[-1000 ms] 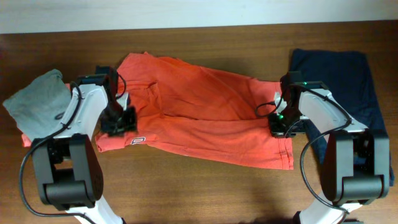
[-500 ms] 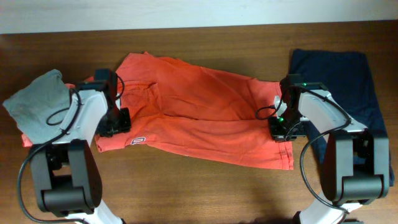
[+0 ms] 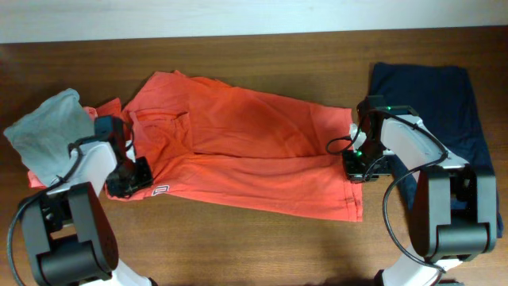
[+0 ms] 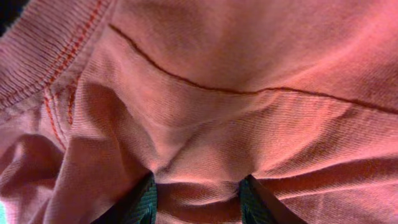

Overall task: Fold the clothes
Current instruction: 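Release the t-shirt and lift both grippers to its top corners, then grasp the t-shirt's top corners with the left and right grippers, then fold the top half of the t-shirt down toward the robot with both grippers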

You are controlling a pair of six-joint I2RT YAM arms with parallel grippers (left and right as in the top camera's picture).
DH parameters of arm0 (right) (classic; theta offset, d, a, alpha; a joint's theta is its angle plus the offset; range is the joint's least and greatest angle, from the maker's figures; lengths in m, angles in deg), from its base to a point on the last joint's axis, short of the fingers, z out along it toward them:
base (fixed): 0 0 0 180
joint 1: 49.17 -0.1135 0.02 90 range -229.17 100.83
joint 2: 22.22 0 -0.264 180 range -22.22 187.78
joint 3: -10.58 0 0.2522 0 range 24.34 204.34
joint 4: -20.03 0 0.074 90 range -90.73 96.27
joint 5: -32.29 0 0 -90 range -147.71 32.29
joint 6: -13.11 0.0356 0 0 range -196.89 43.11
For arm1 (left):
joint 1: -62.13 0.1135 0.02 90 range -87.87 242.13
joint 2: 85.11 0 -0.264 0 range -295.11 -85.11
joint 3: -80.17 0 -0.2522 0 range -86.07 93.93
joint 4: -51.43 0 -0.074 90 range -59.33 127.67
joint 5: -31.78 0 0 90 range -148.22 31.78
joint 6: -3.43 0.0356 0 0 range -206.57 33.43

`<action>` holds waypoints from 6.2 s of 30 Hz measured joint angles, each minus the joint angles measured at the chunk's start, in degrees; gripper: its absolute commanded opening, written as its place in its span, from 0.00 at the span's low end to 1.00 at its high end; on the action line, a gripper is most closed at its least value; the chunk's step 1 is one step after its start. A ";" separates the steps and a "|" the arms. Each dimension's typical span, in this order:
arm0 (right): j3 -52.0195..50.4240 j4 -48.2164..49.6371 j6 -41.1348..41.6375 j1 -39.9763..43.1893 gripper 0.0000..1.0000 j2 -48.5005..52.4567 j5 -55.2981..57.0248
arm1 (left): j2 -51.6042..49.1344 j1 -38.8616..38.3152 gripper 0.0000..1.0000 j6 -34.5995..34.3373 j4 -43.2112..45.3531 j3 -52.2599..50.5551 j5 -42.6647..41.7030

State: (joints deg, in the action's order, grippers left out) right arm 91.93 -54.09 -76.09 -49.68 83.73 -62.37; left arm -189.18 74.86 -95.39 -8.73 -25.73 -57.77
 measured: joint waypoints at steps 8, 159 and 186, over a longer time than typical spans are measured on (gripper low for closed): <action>0.00 -0.79 -2.51 0.00 0.11 0.00 -4.26 | 0.00 -0.15 0.43 -0.26 -0.22 -0.09 -0.04; 17.22 34.03 -4.83 8.00 0.04 18.05 -8.61 | -18.58 -0.55 0.00 11.89 7.98 33.24 -22.93; 40.19 -16.83 -5.14 9.97 0.04 18.80 -1.75 | -5.11 0.28 0.01 11.89 -14.08 33.42 -17.40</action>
State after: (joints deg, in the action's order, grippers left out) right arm 132.12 -70.92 -81.23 -39.72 102.53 -64.12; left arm -194.29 75.15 -83.50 -22.80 7.69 -75.17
